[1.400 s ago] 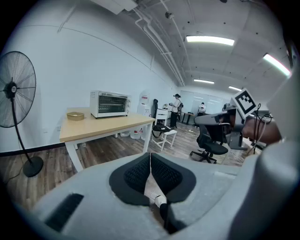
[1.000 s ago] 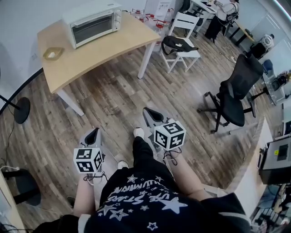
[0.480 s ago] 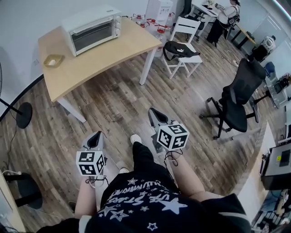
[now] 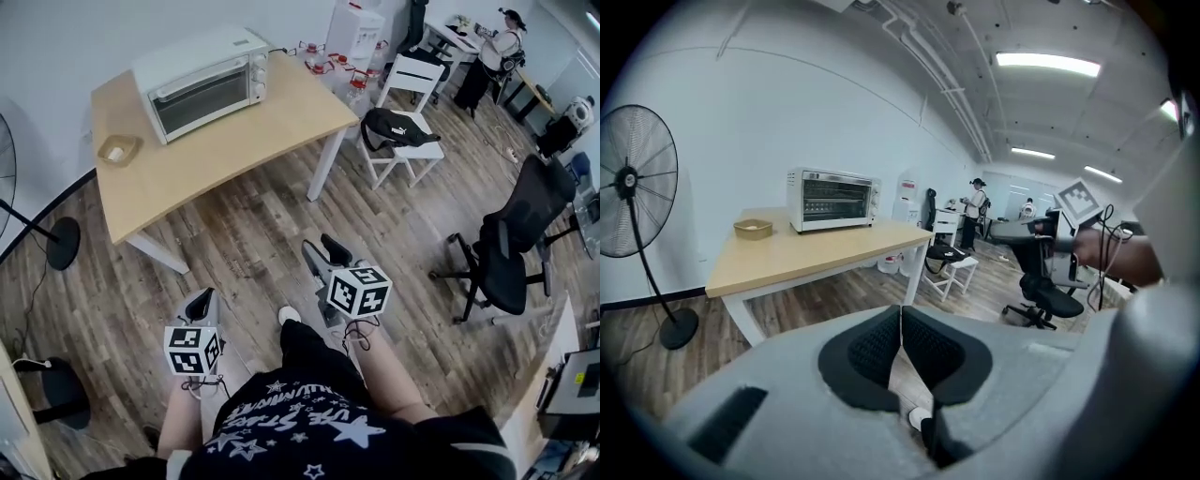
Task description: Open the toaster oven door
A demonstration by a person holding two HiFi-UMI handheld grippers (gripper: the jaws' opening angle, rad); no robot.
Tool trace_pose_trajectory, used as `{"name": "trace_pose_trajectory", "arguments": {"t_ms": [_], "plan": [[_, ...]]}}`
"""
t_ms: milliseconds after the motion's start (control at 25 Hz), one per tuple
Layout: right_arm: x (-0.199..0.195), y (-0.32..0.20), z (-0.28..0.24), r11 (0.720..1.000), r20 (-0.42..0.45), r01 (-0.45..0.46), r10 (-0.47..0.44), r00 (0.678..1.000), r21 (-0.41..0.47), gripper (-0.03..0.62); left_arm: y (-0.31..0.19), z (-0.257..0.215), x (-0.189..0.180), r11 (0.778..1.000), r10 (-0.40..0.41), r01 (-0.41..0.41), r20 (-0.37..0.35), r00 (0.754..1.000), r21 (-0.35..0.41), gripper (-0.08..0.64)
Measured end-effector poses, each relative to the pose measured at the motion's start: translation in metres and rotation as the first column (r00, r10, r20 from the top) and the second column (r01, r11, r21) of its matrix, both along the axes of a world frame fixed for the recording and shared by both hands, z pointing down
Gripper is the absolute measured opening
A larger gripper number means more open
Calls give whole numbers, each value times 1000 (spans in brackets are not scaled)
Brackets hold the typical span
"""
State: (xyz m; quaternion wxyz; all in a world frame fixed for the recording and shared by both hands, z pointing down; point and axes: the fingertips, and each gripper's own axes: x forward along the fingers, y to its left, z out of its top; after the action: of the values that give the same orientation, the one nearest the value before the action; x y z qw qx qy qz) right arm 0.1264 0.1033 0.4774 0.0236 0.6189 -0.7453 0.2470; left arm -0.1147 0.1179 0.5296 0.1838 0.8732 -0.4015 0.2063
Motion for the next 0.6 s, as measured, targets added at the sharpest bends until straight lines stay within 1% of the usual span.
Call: {"name": "trace_pose_trajectory", "arguments": {"t_ms": [160, 320, 480, 600], "plan": [[19, -53, -3, 998, 29, 67, -67, 997, -3, 219, -40, -9, 27, 999, -38, 38, 10, 999, 14, 21], [39, -104, -3, 993, 52, 119, -118, 992, -7, 227, -73, -16, 50, 996, -91, 90, 10, 996, 24, 21], [51, -148, -4, 985, 75, 171, -170, 983, -9, 229, -103, -20, 57, 986, -164, 163, 24, 986, 28, 21], [53, -171, -2, 975, 83, 220, -218, 972, -14, 230, -120, -26, 57, 974, -225, 223, 27, 974, 41, 22]]}}
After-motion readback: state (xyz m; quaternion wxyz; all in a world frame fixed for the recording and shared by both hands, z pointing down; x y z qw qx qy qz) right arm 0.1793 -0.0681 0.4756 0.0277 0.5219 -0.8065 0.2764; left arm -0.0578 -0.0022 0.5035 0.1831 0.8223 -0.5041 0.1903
